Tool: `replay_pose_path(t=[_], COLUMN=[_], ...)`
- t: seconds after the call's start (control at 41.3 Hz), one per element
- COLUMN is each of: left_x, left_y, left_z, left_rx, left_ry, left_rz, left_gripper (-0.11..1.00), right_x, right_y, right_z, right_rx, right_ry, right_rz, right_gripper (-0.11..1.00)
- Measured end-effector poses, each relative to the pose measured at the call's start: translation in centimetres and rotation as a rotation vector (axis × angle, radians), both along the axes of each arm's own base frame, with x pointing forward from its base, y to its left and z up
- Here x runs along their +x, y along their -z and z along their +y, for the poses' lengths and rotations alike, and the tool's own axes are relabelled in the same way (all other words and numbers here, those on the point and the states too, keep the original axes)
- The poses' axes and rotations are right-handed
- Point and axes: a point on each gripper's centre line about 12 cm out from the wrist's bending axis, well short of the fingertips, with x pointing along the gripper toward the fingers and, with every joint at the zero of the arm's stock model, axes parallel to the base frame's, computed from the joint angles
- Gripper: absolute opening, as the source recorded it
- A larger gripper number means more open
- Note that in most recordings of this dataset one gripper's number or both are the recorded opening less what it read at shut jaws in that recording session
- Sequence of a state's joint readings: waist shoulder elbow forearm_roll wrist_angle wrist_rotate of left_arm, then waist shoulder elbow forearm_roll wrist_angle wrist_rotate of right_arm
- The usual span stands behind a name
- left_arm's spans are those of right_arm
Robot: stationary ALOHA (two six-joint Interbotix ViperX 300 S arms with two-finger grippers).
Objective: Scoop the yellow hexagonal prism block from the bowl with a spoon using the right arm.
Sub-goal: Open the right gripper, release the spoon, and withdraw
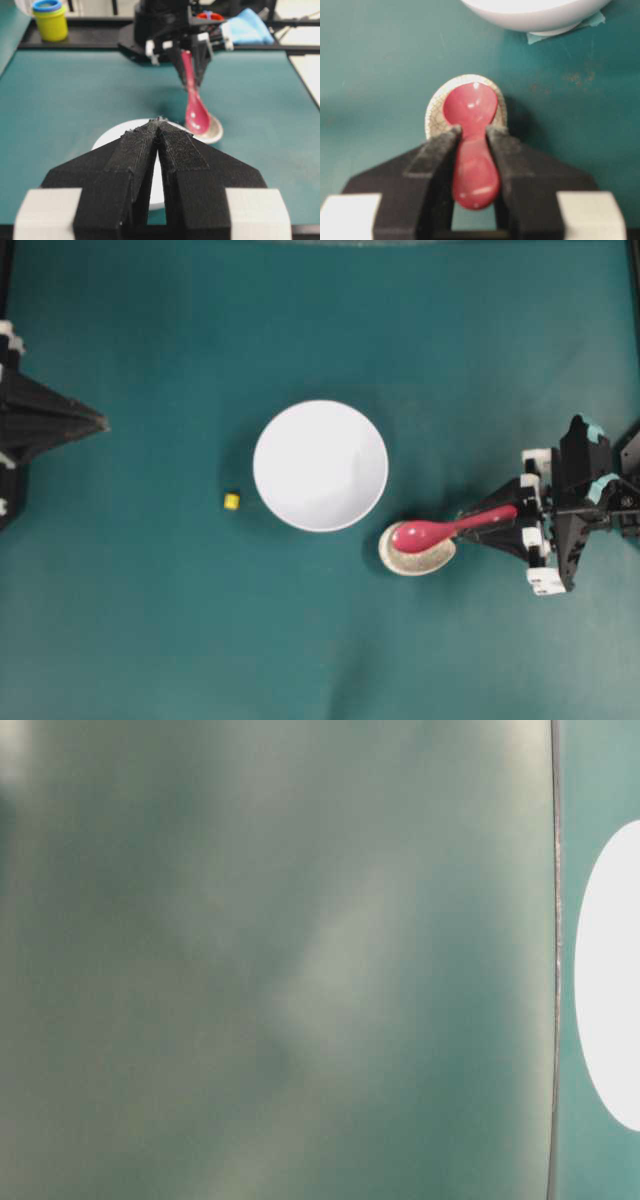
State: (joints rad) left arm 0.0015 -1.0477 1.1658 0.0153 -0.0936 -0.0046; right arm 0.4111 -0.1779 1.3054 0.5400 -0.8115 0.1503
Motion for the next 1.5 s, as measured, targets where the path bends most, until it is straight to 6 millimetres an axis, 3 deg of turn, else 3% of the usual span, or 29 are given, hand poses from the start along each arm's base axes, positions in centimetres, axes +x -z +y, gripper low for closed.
replay_pose_path(t=[0.17, 0.388, 0.848, 1.139, 1.284, 1.502], left_x=[0.0, 0.0, 0.0, 0.0, 0.0, 0.0], left_y=[0.0, 0.0, 0.0, 0.0, -0.1, -0.1], left_z=[0.0, 0.0, 0.0, 0.0, 0.0, 0.0], left_rx=[0.0, -0.002, -0.003, -0.008, -0.008, -0.011], left_ry=[0.0, 0.0, 0.0, 0.0, 0.0, 0.0], left_rz=[-0.002, 0.0, 0.0, -0.002, -0.006, -0.006], left_gripper=[0.06, 0.06, 0.06, 0.06, 0.06, 0.06], right_x=[0.0, 0.1, 0.9, 5.3, 8.1, 12.1], right_y=[0.1, 0.3, 0.0, -1.6, -3.6, -7.0], right_z=[0.4, 0.6, 1.0, -0.1, -0.9, -2.5], right_rx=[0.003, 0.011, -0.068, -0.173, -0.245, -0.376], right_ry=[-0.014, -0.023, -0.068, -0.132, -0.239, -0.325], right_rz=[0.012, 0.043, 0.059, 0.215, 0.302, 0.292], right_gripper=[0.27, 0.49, 0.49, 0.49, 0.49, 0.49])
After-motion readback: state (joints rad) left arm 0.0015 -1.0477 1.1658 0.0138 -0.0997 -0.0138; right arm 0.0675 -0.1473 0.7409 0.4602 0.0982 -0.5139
